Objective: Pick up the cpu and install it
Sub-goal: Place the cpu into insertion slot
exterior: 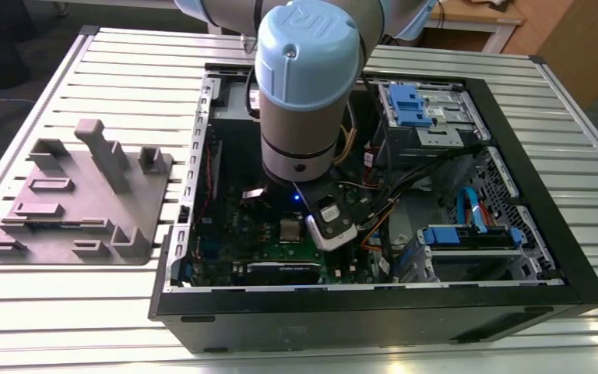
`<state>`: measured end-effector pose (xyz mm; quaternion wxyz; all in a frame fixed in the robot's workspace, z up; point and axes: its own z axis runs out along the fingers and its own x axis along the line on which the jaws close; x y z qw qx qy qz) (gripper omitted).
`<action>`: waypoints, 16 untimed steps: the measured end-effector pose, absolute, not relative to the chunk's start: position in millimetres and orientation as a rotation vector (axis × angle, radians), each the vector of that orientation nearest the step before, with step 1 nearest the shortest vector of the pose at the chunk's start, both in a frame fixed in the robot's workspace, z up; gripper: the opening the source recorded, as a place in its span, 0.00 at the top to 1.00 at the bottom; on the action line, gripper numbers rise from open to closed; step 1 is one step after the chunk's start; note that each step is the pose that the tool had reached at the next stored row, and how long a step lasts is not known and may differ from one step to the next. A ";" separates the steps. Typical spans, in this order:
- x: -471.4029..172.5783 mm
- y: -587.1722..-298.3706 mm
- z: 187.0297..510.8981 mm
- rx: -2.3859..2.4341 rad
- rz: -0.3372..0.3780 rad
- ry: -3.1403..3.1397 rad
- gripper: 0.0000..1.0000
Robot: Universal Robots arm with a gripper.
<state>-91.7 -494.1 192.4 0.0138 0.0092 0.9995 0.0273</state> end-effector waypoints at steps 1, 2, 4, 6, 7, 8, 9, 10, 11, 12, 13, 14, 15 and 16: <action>-91.7 -494.1 192.4 0.029 0.085 3.113 0.60; -91.7 -494.1 192.4 0.029 0.085 3.113 0.54; -91.7 -494.1 192.6 0.029 0.084 3.113 0.54; -91.7 -494.1 193.2 0.029 0.084 3.113 0.54; -91.7 -494.1 193.2 0.029 0.085 3.113 0.54; -91.2 -494.3 193.2 0.029 0.084 3.113 0.54; -90.7 -494.6 193.2 0.029 0.084 3.113 0.54; -90.0 -495.1 193.2 0.029 0.084 3.113 0.54; -89.7 -495.2 193.2 0.029 0.084 3.113 0.54; -89.7 -495.2 193.2 0.029 0.084 3.113 0.54; -89.7 -495.2 193.2 0.029 0.085 3.113 0.54; -89.5 -495.4 193.2 0.029 0.084 3.113 0.54; -89.4 -495.5 193.1 0.029 0.084 3.113 0.54; -89.4 -495.5 193.1 0.029 0.084 3.113 0.54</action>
